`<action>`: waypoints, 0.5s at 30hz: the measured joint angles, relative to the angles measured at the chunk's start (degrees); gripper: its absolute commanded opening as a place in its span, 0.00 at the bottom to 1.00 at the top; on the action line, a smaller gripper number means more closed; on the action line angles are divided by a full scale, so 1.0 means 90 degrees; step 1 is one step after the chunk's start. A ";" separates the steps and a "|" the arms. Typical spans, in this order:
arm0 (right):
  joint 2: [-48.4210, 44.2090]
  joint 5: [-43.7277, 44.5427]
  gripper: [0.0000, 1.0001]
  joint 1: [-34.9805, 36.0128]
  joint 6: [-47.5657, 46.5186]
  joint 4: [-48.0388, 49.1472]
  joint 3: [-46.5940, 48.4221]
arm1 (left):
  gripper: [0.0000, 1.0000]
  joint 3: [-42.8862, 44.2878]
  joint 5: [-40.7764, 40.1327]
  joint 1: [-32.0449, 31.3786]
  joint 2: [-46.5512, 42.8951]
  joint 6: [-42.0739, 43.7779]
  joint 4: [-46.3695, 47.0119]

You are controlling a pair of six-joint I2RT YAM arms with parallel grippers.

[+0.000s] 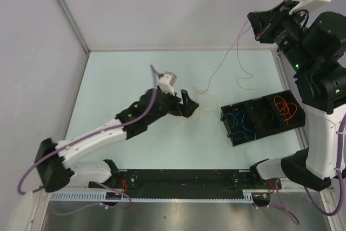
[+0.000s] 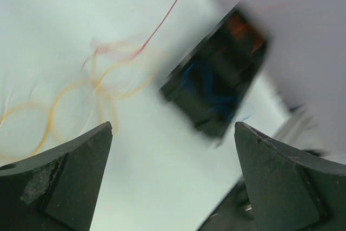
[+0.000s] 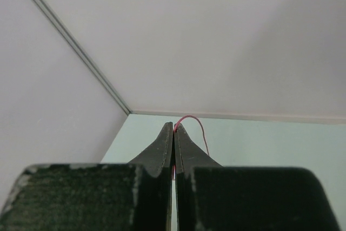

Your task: Untangle the cables

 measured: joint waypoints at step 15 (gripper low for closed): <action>-0.0454 -0.0299 0.00 -0.0782 0.0012 0.0032 -0.1299 | 1.00 -0.0369 -0.0471 -0.0182 0.2533 0.0998 0.0760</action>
